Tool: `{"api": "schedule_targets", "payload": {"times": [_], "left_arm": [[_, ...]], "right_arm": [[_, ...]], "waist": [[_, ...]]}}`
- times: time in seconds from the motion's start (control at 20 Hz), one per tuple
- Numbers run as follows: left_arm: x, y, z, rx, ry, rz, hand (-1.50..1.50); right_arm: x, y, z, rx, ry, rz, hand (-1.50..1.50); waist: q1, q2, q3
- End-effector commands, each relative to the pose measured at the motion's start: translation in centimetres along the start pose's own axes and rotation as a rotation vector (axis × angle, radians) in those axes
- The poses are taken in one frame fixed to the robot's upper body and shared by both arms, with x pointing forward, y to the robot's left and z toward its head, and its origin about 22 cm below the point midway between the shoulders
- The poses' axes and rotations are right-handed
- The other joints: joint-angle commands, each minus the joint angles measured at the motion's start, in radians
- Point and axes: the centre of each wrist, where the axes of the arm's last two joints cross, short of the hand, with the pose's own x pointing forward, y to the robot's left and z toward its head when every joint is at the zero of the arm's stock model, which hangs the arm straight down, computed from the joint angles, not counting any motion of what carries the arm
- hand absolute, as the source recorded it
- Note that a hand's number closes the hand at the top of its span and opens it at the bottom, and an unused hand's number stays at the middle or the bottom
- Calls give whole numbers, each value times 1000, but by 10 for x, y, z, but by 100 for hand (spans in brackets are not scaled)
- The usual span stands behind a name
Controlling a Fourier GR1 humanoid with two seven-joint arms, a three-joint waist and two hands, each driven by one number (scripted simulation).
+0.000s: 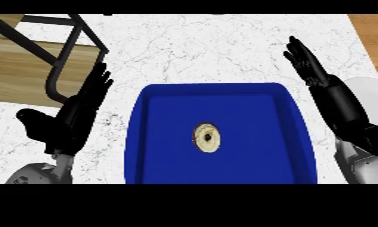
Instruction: Pick the cupcake from the tray and place it in the plate
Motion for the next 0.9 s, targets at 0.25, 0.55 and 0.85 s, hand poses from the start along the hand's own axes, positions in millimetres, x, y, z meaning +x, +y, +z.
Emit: {"api": "schedule_targets", "payload": {"times": [0.25,0.55,0.85], "left_arm": [[-80,29,33,157,363,8,0],[-84,25,24,115,353,59,0],[-85,8,22,78,341,61,0]], "right_arm": [[31,-38,-3,-507,27,-77,150],[-17,0,45,-873,192,190,-150],[24,47,88,-821,167,195,-150]], "waist": [[-32,-55,39],[-49,-53,40],[-16,-53,42]]}}
